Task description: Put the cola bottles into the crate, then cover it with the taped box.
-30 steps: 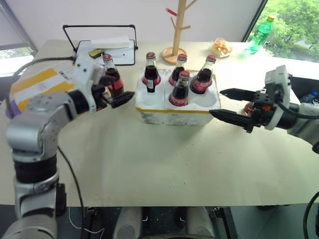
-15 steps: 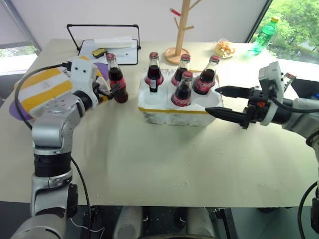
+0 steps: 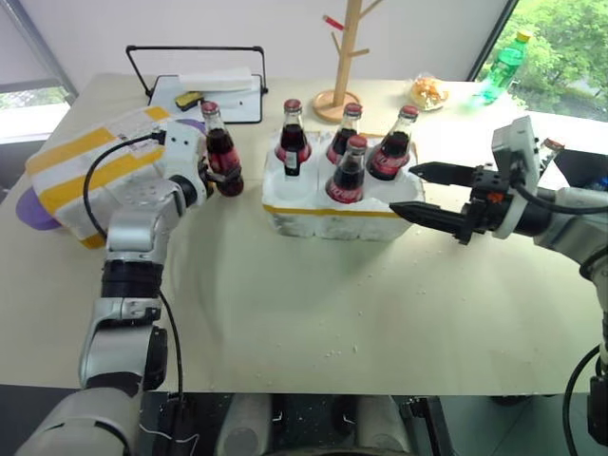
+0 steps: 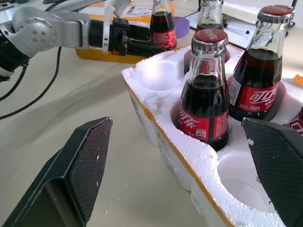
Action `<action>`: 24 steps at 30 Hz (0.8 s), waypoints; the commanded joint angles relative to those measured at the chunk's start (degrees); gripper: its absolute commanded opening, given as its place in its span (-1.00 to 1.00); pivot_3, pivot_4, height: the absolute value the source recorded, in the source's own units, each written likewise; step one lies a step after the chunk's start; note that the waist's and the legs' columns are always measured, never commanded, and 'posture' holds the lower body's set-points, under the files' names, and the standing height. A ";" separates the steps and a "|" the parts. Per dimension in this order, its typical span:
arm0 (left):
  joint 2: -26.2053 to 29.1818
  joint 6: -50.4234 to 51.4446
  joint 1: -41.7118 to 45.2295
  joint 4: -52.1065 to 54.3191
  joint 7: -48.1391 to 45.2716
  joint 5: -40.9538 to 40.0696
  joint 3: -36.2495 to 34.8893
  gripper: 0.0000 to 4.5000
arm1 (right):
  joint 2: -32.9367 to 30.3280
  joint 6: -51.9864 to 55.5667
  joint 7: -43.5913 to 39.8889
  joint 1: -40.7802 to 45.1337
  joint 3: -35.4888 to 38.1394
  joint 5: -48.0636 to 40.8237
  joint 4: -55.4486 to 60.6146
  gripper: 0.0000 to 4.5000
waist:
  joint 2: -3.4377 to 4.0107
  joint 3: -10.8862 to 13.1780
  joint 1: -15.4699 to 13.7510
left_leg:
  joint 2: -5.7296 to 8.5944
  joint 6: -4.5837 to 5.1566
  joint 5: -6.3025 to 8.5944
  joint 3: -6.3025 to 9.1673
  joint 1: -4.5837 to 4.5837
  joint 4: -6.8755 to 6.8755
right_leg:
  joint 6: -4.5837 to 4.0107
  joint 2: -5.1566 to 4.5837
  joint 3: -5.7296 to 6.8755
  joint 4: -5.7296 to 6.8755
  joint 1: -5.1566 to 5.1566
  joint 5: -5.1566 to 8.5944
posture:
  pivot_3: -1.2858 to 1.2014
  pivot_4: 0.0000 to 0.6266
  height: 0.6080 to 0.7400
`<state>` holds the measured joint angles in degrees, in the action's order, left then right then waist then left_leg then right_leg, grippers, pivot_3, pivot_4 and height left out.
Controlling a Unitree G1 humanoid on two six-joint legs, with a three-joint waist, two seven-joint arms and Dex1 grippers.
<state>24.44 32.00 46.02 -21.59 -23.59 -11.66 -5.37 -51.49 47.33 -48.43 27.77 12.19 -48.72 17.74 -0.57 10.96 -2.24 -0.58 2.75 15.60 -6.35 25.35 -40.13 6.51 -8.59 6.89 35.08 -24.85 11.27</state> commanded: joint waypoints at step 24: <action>6.42 1.08 7.21 0.25 -15.75 -5.56 -1.72 0.25 | -0.50 -1.24 -0.76 -1.34 4.89 -0.04 1.67 1.00 | -0.03 0.02 0.93 | -0.04 0.02 0.01 0.00 0.05 0.02 | 0.01 0.02 0.02 0.07 -0.05 0.00 | 0.03 -0.52 1.00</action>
<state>28.49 30.54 50.93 -29.13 -35.05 -12.65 -3.90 -51.02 47.10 -48.82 26.18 14.78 -48.48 17.77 -0.60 10.98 -1.32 -0.62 2.76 15.61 -6.35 25.41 -40.11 6.52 -8.57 6.91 35.15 -24.91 11.27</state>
